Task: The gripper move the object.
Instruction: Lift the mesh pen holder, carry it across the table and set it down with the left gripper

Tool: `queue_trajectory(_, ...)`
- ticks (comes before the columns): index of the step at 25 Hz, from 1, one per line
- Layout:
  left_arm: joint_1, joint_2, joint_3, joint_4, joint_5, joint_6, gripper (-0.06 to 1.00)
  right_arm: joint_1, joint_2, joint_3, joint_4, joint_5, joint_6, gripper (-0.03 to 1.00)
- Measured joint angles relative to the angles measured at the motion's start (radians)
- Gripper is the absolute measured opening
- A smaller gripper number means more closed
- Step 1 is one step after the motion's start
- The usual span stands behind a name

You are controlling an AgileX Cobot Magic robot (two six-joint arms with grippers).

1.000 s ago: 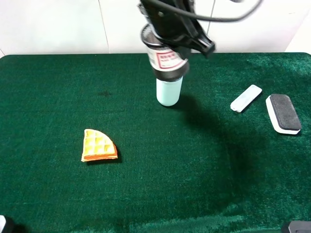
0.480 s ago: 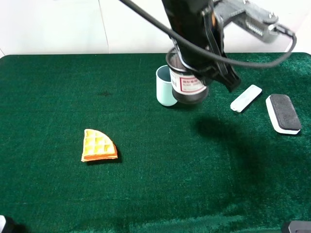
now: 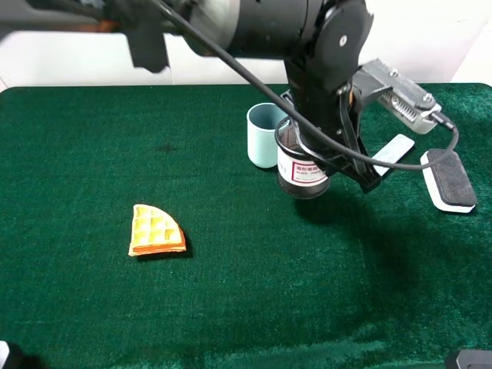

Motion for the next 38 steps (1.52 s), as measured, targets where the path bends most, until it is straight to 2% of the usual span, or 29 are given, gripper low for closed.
queue_trajectory(18,0.0,0.09,0.0,0.003,-0.009,0.0,0.13,0.0,0.0,0.0,0.014,-0.001,0.0,0.7)
queue_trajectory(21,0.0,0.09,0.0,0.004,-0.022,0.0,0.25,0.0,0.0,0.0,0.014,-0.001,0.0,0.7)
queue_trajectory(26,-0.001,0.09,0.0,0.004,-0.043,0.0,0.58,0.0,0.0,0.0,0.015,-0.001,0.0,0.7)
queue_trajectory(29,-0.001,0.09,0.0,0.002,-0.046,0.0,0.7,0.0,0.0,0.0,0.016,-0.001,0.0,0.7)
queue_trajectory(33,-0.001,0.09,-0.009,0.0,-0.047,0.0,0.76,0.0,0.0,0.0,0.017,-0.001,0.0,0.7)
queue_trajectory(38,-0.001,0.087,-0.082,0.0,0.013,0.0,0.77,0.0,0.0,0.0,0.017,-0.001,0.0,0.7)
